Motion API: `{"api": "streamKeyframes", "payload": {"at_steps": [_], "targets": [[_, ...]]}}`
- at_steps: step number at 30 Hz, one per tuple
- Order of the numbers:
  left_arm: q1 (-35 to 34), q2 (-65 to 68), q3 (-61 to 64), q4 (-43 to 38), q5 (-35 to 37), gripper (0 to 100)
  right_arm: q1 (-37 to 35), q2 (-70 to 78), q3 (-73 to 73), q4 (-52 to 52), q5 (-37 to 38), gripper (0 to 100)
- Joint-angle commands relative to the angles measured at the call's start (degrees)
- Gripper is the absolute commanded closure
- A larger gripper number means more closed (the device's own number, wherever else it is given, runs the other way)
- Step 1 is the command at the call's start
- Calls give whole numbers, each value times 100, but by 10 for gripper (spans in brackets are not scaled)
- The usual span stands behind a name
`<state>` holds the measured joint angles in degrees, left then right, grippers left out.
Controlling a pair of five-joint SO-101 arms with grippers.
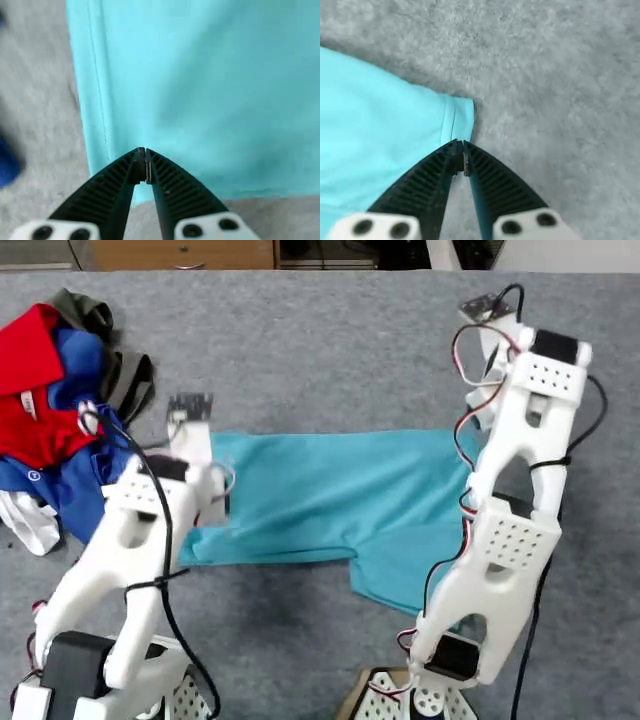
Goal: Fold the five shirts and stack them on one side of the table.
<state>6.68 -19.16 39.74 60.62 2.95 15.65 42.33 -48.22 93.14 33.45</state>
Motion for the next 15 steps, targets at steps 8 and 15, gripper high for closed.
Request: {"api": "streamKeyframes", "payload": {"at_steps": [8, 15], "targets": [[-123, 1657, -2488, -492, 193, 981, 338, -620, -286, 897, -378, 995], [-519, 3758, -4404, 88, 343, 981, 338, -1121, 804, 703, -378, 995]]}}
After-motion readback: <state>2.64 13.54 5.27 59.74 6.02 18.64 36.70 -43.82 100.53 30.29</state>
